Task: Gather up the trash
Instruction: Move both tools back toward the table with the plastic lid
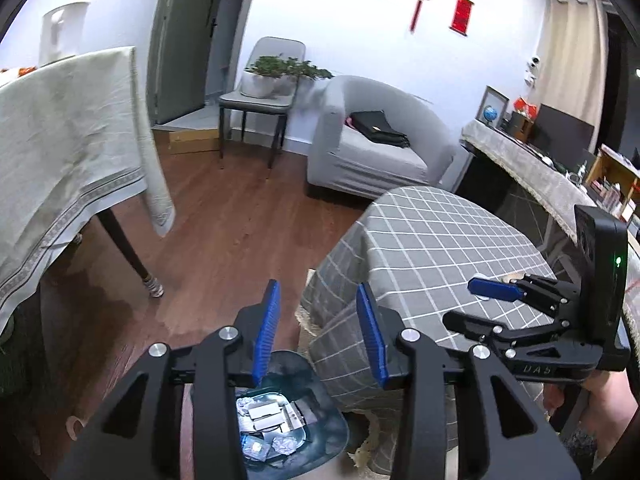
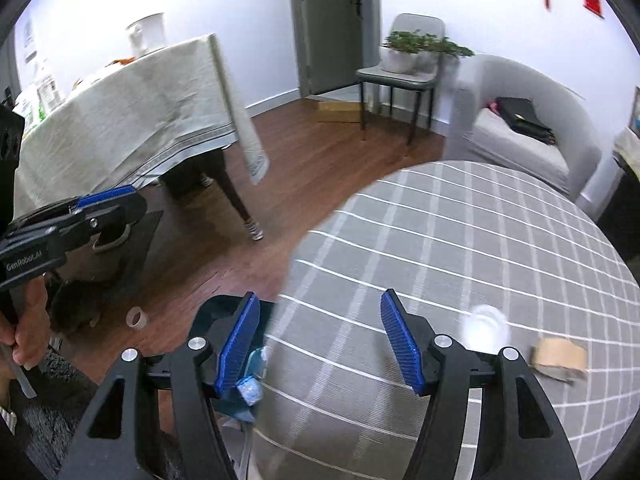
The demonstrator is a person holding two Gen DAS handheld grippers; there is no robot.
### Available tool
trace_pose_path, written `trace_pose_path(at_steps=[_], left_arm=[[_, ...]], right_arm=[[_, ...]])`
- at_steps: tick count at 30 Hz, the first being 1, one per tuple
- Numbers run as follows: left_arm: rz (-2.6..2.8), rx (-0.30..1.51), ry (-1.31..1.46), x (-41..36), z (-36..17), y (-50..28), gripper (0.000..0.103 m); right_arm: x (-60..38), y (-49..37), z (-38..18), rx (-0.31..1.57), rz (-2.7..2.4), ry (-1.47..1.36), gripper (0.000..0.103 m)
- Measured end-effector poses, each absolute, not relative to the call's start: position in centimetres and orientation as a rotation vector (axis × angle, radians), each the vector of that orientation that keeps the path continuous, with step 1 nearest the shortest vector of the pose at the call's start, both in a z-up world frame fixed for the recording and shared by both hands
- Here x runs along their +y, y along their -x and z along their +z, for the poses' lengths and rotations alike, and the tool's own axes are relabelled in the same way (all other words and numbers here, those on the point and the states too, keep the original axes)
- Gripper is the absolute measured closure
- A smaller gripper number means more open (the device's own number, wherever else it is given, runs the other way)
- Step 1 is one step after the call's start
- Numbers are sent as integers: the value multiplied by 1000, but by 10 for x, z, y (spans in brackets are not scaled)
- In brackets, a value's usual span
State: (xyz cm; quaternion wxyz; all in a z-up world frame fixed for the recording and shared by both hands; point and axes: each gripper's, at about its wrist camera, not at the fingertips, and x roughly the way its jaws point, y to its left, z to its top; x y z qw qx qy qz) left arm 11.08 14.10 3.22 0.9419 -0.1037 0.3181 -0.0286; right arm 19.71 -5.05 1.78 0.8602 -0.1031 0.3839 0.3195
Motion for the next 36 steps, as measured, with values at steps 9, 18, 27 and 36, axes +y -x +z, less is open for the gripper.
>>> trace_pose_path(at_steps=[9, 18, 27, 36], left_arm=[[-156, 653, 144, 84, 29, -130, 49], [-241, 693, 72, 19, 16, -160, 41], [-283, 747, 11, -36, -3, -182, 36], [-291, 796, -32, -69, -21, -203, 36]], right_arm=[[-113, -207, 25, 794, 566, 150, 39], [-171, -217, 28, 787, 460, 92, 39], [-211, -227, 28, 798, 401, 38, 39], [-233, -230, 20, 830, 375, 32, 32]])
